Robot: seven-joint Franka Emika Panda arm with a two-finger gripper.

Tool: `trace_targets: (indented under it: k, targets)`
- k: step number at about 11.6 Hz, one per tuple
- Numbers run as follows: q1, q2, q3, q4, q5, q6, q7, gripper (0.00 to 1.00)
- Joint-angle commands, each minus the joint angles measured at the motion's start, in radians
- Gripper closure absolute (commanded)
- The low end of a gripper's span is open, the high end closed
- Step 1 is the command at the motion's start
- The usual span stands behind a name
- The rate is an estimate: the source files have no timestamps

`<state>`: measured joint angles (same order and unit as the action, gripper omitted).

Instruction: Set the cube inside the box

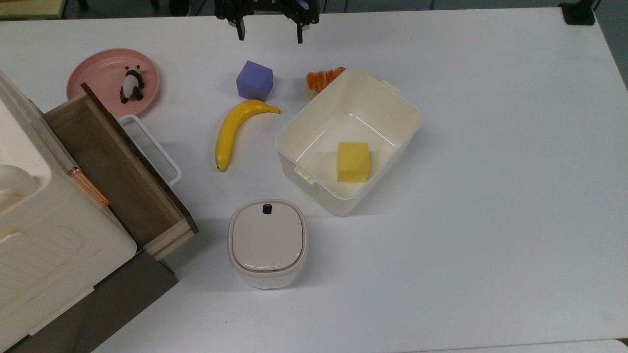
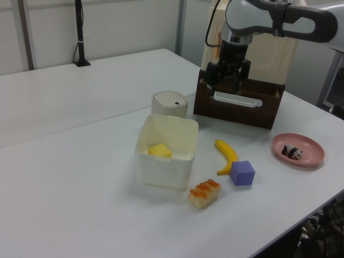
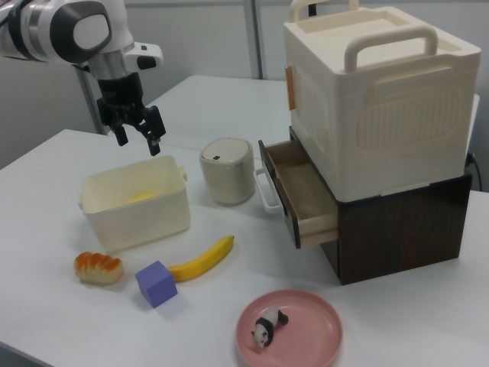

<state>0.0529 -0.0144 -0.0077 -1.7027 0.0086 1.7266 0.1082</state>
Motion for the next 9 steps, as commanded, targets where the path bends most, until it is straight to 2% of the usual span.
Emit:
trace_targets:
  k: [1, 9]
  targets:
    - [0.013, -0.021, -0.02, -0.015, 0.016, -0.013, 0.011, 0.0]
    - [-0.001, -0.028, -0.02, -0.009, 0.017, -0.012, 0.019, 0.0]
